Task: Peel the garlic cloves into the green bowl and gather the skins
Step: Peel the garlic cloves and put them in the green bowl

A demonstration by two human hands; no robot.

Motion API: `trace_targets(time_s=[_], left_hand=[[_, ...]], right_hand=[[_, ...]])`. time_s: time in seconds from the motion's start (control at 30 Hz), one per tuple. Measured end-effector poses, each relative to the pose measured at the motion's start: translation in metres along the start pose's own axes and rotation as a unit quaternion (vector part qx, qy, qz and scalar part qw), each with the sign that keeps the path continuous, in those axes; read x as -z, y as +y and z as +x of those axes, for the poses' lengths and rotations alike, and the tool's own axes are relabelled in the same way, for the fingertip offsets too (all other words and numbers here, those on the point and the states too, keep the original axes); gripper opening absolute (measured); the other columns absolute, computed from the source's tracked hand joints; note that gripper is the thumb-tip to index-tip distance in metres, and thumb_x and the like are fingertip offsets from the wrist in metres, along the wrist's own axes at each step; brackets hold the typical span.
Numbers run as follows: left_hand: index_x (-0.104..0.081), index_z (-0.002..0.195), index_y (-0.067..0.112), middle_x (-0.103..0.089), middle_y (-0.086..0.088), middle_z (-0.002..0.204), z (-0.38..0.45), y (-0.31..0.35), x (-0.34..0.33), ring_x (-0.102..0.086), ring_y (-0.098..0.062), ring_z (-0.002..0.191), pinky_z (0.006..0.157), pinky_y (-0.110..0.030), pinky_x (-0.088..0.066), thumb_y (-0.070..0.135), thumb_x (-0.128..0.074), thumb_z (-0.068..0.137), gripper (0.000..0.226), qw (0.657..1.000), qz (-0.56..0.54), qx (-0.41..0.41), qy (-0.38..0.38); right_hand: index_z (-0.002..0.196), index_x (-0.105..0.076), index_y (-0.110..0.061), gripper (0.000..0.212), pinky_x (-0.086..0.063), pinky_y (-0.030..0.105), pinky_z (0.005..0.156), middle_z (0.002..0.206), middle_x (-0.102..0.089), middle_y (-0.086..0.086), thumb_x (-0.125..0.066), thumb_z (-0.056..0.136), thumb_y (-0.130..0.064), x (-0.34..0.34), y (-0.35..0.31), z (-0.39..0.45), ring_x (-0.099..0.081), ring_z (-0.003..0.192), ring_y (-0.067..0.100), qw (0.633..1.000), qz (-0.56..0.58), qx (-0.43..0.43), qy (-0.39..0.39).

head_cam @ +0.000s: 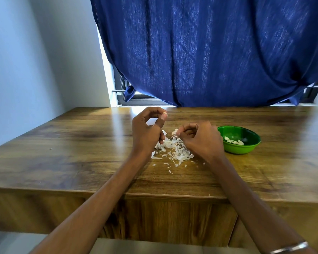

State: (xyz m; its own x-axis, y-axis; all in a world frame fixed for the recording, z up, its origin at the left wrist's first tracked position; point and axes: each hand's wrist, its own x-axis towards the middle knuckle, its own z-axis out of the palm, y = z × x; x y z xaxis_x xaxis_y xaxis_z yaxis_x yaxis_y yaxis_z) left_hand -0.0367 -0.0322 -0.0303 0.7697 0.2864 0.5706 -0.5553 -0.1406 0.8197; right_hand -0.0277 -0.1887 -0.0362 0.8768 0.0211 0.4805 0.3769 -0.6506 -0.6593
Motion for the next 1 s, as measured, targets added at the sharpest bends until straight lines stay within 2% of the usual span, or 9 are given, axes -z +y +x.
trace_targets(time_s=[0.1,0.17,0.27,0.33,0.4,0.5,0.67,0.87,1.0], left_hand=[[-0.069,0.094,0.018,-0.073,0.015,0.090,-0.0002,0.0003,-0.0002,-0.055,-0.015,0.039,0.040,-0.027,-0.046,0.008,-0.069,0.097,0.011,1.000,0.007,0.000,-0.003],[-0.070,0.095,0.016,-0.073,0.013,0.092,-0.0004,0.0001,-0.0005,-0.056,-0.015,0.040,0.040,-0.027,-0.046,0.007,-0.068,0.097,0.009,1.000,0.011,0.002,-0.007],[-0.070,0.097,0.009,-0.074,0.005,0.094,-0.0009,-0.0001,-0.0010,-0.056,-0.016,0.040,0.040,-0.026,-0.045,0.005,-0.068,0.097,0.004,1.000,0.007,0.009,-0.017],[-0.070,0.098,0.008,-0.074,0.005,0.093,-0.0019,0.0001,-0.0013,-0.057,-0.016,0.041,0.039,-0.025,-0.046,0.006,-0.068,0.097,0.003,0.999,0.010,0.014,-0.029],[-0.070,0.098,0.009,-0.074,0.004,0.095,-0.0020,-0.0006,-0.0012,-0.059,-0.016,0.042,0.039,-0.025,-0.047,0.006,-0.069,0.096,0.004,0.999,0.011,0.024,-0.042],[-0.071,0.097,0.012,-0.076,0.002,0.097,-0.0012,-0.0027,-0.0009,-0.060,-0.017,0.043,0.040,-0.025,-0.047,0.008,-0.071,0.095,0.005,0.998,0.014,0.032,-0.055],[-0.075,0.095,0.011,-0.076,0.005,0.090,-0.0017,-0.0040,-0.0015,-0.058,-0.014,0.043,0.039,-0.023,-0.045,0.009,-0.076,0.091,0.005,0.997,0.011,0.027,-0.069],[-0.076,0.090,0.014,-0.076,0.005,0.091,-0.0021,-0.0030,-0.0017,-0.058,-0.013,0.043,0.039,-0.022,-0.044,0.015,-0.080,0.087,0.006,0.997,0.024,0.011,-0.069],[-0.075,0.088,0.012,-0.075,0.002,0.087,-0.0023,-0.0016,-0.0024,-0.057,-0.013,0.043,0.038,-0.021,-0.043,0.016,-0.082,0.085,0.009,0.998,0.016,-0.002,-0.069]], right_hand=[[0.087,-0.072,-0.041,0.012,-0.056,0.044,0.087,0.079,-0.061,-0.029,-0.068,0.094,-0.032,0.0015,-0.0014,-0.0015,-0.061,0.080,0.000,0.998,-0.068,0.012,0.005],[0.093,-0.073,-0.040,0.005,-0.054,0.042,0.088,0.082,-0.063,-0.026,-0.068,0.093,-0.039,0.0027,-0.0017,-0.0015,-0.062,0.086,0.005,0.995,-0.097,0.014,0.010],[0.089,-0.072,-0.039,0.017,-0.051,0.039,0.086,0.084,-0.066,-0.021,-0.070,0.087,-0.056,0.0027,-0.0011,-0.0014,-0.062,0.090,0.009,0.990,-0.136,0.007,0.018],[0.090,-0.071,-0.039,0.015,-0.053,0.040,0.086,0.089,-0.069,-0.017,-0.070,0.088,-0.053,0.0032,-0.0007,-0.0016,-0.063,0.091,0.011,0.990,-0.137,0.007,0.017],[0.101,-0.072,-0.037,0.010,-0.055,0.040,0.085,0.098,-0.071,-0.014,-0.066,0.094,-0.043,0.0038,-0.0007,-0.0012,-0.063,0.091,0.010,0.993,-0.119,0.009,0.016],[0.106,-0.070,-0.037,0.013,-0.055,0.035,0.079,0.099,-0.069,-0.018,-0.064,0.098,-0.029,0.0050,-0.0016,-0.0016,-0.062,0.088,0.005,0.996,-0.067,0.029,0.059],[0.112,-0.070,-0.032,0.022,-0.055,0.024,0.078,0.097,-0.067,-0.023,-0.071,0.092,-0.023,0.0021,-0.0044,-0.0028,-0.064,0.090,-0.005,0.992,0.075,0.084,0.059],[0.102,-0.077,-0.027,0.014,-0.055,0.013,0.073,0.090,-0.074,-0.020,-0.076,0.089,-0.023,-0.0002,-0.0036,-0.0022,-0.068,0.083,-0.006,0.983,0.132,0.112,0.064],[0.097,-0.078,-0.023,0.009,-0.054,0.015,0.061,0.086,-0.076,-0.014,-0.077,0.089,-0.021,0.0020,-0.0041,-0.0008,-0.071,0.075,0.001,0.974,0.206,0.080,0.042]])
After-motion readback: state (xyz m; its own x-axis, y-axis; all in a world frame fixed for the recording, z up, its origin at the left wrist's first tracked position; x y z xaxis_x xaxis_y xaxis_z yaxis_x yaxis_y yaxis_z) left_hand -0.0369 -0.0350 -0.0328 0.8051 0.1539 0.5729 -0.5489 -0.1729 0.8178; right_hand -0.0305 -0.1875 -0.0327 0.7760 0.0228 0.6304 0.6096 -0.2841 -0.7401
